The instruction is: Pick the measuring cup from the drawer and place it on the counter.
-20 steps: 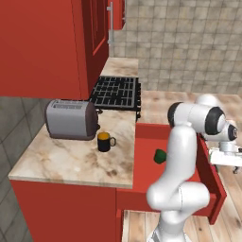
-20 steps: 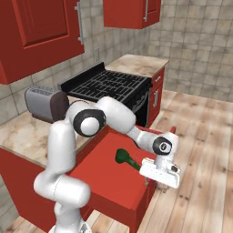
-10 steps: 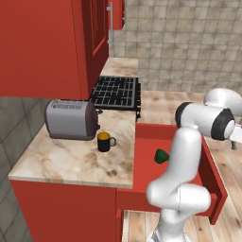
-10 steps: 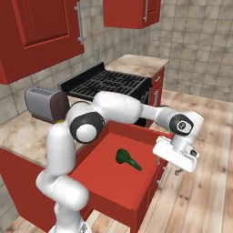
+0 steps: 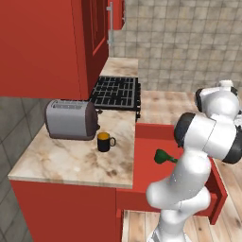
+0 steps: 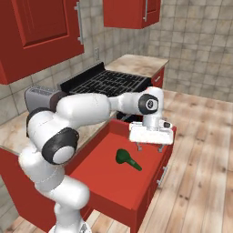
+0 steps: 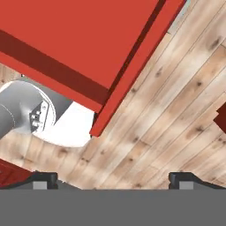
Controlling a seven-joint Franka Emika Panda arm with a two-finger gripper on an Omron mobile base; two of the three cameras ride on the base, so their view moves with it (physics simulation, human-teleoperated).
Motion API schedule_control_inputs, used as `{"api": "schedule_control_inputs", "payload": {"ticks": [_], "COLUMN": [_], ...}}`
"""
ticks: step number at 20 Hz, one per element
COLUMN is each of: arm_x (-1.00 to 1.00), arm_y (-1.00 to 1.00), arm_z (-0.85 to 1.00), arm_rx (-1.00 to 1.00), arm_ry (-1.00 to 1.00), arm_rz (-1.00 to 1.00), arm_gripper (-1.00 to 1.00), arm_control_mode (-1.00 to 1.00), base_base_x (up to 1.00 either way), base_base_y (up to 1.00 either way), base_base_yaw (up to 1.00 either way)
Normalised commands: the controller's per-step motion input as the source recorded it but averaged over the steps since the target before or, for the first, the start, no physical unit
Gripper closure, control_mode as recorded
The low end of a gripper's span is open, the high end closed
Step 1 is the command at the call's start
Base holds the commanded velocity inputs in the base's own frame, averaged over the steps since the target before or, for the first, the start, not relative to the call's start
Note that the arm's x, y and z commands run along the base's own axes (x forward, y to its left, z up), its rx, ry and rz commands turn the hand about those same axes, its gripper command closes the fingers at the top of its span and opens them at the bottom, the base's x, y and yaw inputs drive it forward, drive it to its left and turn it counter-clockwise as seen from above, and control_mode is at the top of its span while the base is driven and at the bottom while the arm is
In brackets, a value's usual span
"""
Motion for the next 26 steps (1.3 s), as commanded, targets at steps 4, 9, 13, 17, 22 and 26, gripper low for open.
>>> {"api": "schedule_control_inputs", "payload": {"ticks": [4,9,13,17,22,26], "arm_x": [0.00,0.11,0.48,0.62,0.58,0.59], "arm_y": [0.87,0.53,0.46,0.38,0.05,0.00], "arm_z": [-0.10,-0.17,-0.06,-0.01,-0.37,-0.62], "arm_rx": [-0.17,-0.01,0.00,0.02,0.09,0.15], "arm_ry": [-0.44,-0.25,0.00,0.03,0.00,0.00], "arm_rz": [0.39,0.42,0.39,0.38,0.34,0.28], "arm_gripper": [-1.00,-1.00,-1.00,-1.00,-1.00,-1.00], "arm_control_mode": [-1.00,-1.00,-1.00,-1.00,-1.00,-1.00], "base_base_x": [0.00,0.00,0.00,0.00,0.00,0.00], "base_base_y": [0.00,0.00,0.00,0.00,0.00,0.00], "base_base_yaw": [0.00,0.00,0.00,0.00,0.00,0.00]}}
